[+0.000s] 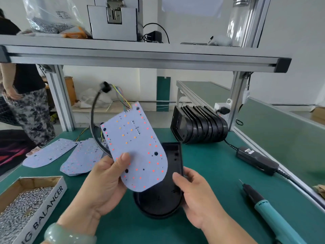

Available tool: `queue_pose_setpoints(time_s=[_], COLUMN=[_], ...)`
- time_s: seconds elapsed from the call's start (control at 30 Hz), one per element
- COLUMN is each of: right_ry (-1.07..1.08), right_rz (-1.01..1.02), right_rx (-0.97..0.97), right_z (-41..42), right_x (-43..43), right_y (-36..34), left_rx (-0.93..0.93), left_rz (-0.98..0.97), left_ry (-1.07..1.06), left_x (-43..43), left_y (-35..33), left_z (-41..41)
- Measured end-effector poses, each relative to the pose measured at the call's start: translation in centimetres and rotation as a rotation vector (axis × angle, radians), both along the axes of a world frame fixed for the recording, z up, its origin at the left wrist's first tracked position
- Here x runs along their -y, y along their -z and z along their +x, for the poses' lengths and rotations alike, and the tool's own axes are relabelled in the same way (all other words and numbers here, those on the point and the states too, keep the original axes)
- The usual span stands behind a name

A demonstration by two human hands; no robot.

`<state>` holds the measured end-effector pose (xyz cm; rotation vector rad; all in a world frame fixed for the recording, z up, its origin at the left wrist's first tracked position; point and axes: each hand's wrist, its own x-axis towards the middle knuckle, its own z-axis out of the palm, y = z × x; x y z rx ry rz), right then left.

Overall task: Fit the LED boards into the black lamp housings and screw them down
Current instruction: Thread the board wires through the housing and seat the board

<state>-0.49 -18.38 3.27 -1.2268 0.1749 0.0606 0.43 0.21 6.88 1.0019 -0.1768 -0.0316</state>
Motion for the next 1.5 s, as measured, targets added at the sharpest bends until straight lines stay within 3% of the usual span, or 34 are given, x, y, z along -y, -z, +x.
queue_pose_setpoints(time_s=[0.17, 0.37, 0.63, 0.73, 0.87, 1.03, 1.2, 1.33, 1.43, 1.5], right_ry=[-0.058, 0.09, 0.017, 0.025, 0.093, 0.149, 0.038, -0.023, 0.04, -0.026], right_rz=[-0.081, -0.067, -0.111, -0.096, 0.001, 0.137, 0.196, 0.146, -0.118, -0.16], right_rx=[-0.052, -0.053, -0.017, 0.003, -0.018, -0.021, 0.029, 0.059, 0.191, 0.261], right_z=[-0.3, -0.2, -1.0, -1.0, -0.7, -0.4, -0.5, 0.1, 0.8, 1.0], right_x=[-0.9, -0.1, 0.2, 0.1, -0.1, -0.1, -0.4, 0.3, 1.3, 1.5], right_y=[0.2, -0.6, -1.6, -1.5, -1.0, -1.0, -0.7, -0.6, -0.8, -0.8], left_rx=[0.183, 0.203, 0.35, 0.27, 0.056, -0.001, -0.174, -0.176, -0.158, -0.151], left_rz=[-0.14, 0.012, -0.047, -0.095, 0.074, 0.17, 0.143, 0.073, 0.062, 0.082], left_ry=[-0.181, -0.257, -0.431, -0.301, -0.091, -0.045, 0.187, 0.22, 0.31, 0.396], left_x=[0.7, -1.3, -1.7, -1.5, -0.6, -0.1, 0.6, 0.4, 0.0, 0.2], left_y=[-0.9, -1.2, -1.5, -1.5, -0.7, -0.3, 0.5, 0.1, -0.3, -0.3], left_z=[0.0, -0.1, -0.2, -0.4, -0.6, -0.8, -1.4, -1.5, -1.9, -2.2])
